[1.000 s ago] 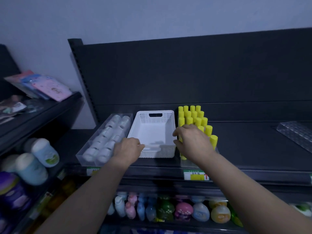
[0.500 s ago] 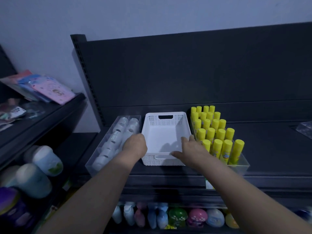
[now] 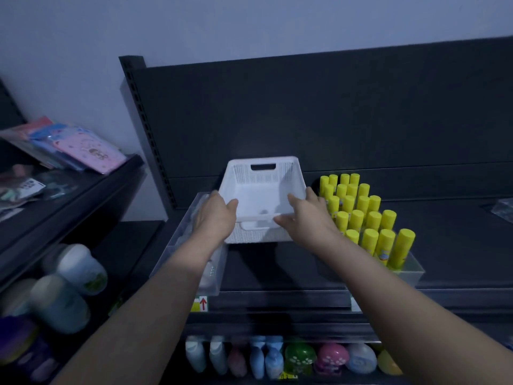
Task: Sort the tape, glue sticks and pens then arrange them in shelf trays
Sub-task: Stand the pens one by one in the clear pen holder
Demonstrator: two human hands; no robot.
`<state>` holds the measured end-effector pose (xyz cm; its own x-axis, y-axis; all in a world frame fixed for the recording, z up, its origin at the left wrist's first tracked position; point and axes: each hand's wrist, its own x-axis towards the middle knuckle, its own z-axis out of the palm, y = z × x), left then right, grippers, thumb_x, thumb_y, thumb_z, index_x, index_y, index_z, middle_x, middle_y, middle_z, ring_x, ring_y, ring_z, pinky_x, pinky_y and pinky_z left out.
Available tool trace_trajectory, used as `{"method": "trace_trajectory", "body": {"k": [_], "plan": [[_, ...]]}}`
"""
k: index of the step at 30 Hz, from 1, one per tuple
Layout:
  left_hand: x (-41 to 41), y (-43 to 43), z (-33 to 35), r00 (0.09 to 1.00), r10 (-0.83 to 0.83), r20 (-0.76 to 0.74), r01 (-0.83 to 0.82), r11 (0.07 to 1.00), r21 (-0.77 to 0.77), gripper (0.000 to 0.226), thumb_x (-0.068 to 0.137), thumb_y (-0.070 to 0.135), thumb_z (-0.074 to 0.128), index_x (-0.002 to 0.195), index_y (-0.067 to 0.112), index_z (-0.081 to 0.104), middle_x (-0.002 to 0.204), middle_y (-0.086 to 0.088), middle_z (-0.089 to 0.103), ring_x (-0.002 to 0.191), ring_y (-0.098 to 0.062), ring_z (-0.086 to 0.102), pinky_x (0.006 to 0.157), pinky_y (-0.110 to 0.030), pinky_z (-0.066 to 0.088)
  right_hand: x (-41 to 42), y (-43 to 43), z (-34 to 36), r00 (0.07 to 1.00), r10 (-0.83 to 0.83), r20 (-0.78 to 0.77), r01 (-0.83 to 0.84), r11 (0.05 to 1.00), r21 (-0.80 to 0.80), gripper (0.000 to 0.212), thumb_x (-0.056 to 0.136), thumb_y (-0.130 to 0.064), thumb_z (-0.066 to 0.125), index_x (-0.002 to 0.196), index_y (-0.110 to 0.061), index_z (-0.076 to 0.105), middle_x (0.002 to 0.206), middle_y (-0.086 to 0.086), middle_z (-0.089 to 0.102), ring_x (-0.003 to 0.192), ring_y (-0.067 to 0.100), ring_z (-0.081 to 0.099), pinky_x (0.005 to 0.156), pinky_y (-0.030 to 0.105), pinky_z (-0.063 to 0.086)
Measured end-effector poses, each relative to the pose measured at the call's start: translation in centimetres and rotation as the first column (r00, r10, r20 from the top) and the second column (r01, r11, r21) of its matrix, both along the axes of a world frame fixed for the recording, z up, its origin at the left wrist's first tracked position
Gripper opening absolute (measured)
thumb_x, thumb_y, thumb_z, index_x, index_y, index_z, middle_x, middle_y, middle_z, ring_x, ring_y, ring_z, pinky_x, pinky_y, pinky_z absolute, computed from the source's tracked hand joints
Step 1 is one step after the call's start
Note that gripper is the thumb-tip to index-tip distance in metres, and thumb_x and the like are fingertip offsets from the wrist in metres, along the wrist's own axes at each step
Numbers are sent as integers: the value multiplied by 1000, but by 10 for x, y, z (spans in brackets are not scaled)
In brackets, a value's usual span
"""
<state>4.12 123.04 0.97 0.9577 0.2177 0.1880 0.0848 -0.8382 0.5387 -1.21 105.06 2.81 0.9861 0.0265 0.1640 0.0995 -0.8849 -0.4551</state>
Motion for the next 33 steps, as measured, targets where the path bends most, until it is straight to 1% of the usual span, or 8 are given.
{"method": "trace_trajectory", "body": {"k": [2,6,9,12,18,24,29,33], "plan": [[-8,-3,20,997,-14,80,15,1000,-5,42,97,37,45,122,2,46,119,-17,57,105,-35,56,76,-35,42,-9,-4,16,997,-10,71,6,999,51,53,94,-37,54,137,-10,40,151,17,18,132,37,24,107,37,26],[-30,-34,62,973,-103,207,112,993,-33,42,97,40,43,119,4,47,116,-14,58,100,-32,56,72,-34,39,-37,-32,47,979,-79,187,62,994,94,55,94,-36,55,142,-16,37,155,17,11,137,37,18,110,37,21],[-49,-75,81,952,-195,235,210,977,-38,45,95,45,43,116,5,47,116,-14,58,102,-33,56,79,-39,44,-69,-67,61,964,-153,219,125,983,135,56,94,-34,54,144,-19,33,155,16,9,139,36,14,111,39,21],[-76,-130,87,919,-305,248,332,941,-72,47,93,49,44,115,8,47,117,-12,57,103,-33,56,87,-46,48,-110,-114,67,939,-254,230,221,962,161,52,94,-32,54,140,-16,35,156,16,8,139,35,12,111,41,21],[-152,-273,77,841,-515,167,534,840,-101,49,93,50,45,120,9,45,121,-10,56,106,-32,55,89,-47,48,-222,-231,67,871,-462,164,438,884,164,49,95,-30,54,137,-11,38,151,14,16,135,34,17,108,42,24],[-246,-417,63,710,-698,94,704,702,-106,47,92,49,47,116,8,48,120,-12,57,107,-32,55,89,-45,47,-345,-342,60,752,-655,73,643,754,136,48,96,-34,52,137,-12,39,153,12,16,136,33,18,110,44,23],[-307,-511,53,609,-791,56,790,600,-126,50,93,49,48,121,8,46,125,-11,56,109,-32,55,89,-43,47,-420,-414,55,654,-756,12,748,649,137,50,96,-35,52,138,-11,40,154,12,17,139,33,15,110,45,23],[-338,-581,44,535,-844,32,838,526,-147,56,92,52,47,130,10,43,128,-11,53,115,-32,52,94,-47,46,-459,-468,48,568,-823,-17,817,561,131,51,95,-35,54,138,-11,40,153,13,18,139,33,17,109,44,22]]}}
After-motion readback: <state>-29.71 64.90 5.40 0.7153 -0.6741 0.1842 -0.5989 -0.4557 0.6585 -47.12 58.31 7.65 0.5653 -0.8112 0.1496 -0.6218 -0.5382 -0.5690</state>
